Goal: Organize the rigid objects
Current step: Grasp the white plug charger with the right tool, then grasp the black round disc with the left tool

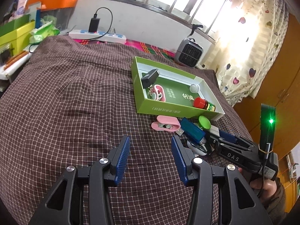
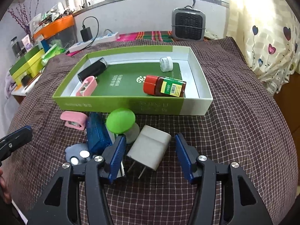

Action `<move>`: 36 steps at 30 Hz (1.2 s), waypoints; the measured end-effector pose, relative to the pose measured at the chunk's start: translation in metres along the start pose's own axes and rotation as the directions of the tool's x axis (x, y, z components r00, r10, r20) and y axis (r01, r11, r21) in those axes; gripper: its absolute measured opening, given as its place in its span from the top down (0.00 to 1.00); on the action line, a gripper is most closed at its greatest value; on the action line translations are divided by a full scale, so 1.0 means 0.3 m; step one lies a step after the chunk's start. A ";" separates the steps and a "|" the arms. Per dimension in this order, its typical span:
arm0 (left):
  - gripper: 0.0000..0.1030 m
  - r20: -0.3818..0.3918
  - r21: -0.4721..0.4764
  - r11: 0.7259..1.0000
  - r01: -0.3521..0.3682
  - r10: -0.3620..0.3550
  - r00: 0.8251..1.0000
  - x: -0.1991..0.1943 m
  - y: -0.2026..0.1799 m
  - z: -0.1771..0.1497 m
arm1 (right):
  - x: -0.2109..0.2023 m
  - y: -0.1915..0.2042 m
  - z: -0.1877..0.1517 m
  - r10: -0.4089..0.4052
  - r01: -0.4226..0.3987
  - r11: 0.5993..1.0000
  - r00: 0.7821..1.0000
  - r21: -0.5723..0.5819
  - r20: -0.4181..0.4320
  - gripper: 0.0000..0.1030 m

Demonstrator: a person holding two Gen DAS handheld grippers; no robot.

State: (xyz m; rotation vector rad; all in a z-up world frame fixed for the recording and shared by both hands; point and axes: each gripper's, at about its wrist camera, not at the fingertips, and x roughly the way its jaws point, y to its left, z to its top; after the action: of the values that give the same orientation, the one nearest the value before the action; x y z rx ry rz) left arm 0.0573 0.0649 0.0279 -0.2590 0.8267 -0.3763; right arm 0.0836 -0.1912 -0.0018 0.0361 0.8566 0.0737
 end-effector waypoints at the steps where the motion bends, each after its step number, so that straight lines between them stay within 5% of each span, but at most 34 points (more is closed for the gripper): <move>1: 0.56 -0.001 -0.001 1.000 0.001 -0.001 1.000 0.001 0.000 0.001 | 0.006 -0.005 -0.004 0.003 -0.003 1.000 1.000 0.006 -0.008 0.47; 11: 0.56 -0.031 0.001 1.000 0.016 -0.016 0.999 0.028 -0.044 -0.009 | -0.006 -0.053 -0.016 -0.006 0.006 0.999 1.000 0.039 -0.002 0.49; 15: 0.56 -0.040 0.009 1.000 0.010 -0.010 0.999 0.042 -0.073 -0.008 | -0.009 -0.066 -0.016 -0.020 0.019 0.999 1.000 0.028 0.001 0.67; 36: 0.52 -0.140 0.055 0.998 0.037 -0.029 0.990 0.184 -0.250 -0.018 | -0.058 -0.210 -0.065 -0.001 0.001 1.000 1.000 -0.006 0.011 0.66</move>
State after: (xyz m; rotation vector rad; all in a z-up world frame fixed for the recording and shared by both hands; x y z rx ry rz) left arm 0.0706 -0.0266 0.0153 -0.1945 0.9482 -0.4522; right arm 0.0607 -0.2554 -0.0054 0.0306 0.8456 0.0747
